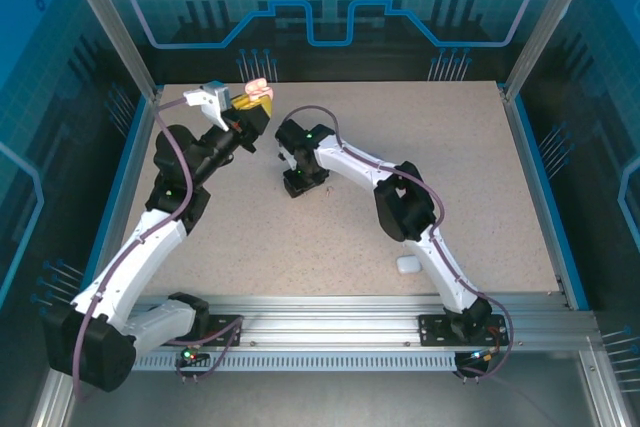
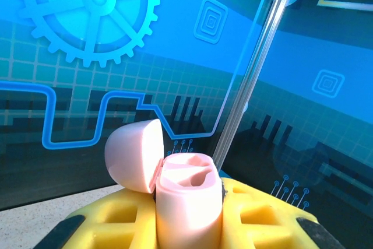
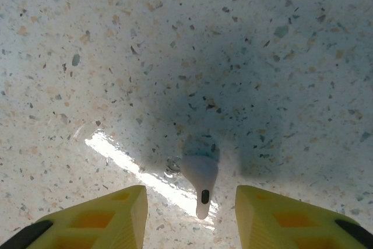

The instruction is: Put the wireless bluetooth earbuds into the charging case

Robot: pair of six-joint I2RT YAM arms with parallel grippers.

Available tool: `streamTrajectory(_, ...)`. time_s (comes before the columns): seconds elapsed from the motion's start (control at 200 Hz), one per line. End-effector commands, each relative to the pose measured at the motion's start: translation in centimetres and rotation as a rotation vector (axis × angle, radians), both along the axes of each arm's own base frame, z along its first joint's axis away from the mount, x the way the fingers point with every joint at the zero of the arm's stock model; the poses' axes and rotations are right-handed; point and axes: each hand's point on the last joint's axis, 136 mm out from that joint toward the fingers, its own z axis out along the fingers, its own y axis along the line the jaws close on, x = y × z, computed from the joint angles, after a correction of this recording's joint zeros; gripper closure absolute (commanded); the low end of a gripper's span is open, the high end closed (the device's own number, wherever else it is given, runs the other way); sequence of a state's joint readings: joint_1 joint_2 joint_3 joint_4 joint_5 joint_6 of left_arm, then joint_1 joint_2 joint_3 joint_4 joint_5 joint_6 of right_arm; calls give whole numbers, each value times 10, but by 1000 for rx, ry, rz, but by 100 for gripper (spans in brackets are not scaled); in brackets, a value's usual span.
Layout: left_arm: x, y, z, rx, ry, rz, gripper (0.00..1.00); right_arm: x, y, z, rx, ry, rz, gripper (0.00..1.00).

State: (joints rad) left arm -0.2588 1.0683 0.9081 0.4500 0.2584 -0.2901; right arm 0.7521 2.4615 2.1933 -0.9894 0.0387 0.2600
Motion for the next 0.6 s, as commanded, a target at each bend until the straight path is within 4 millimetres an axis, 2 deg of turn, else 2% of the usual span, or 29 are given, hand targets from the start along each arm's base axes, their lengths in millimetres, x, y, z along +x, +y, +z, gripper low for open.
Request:
streamTrajectory(0.0, -10, 1, 20, -11, -49, -10, 100, 0, -1, -5, -31, 1, 9, 56)
streamTrajectory(0.595, -11, 0, 20, -5, -52, -17, 100, 2, -2, -24, -83, 13, 11, 66)
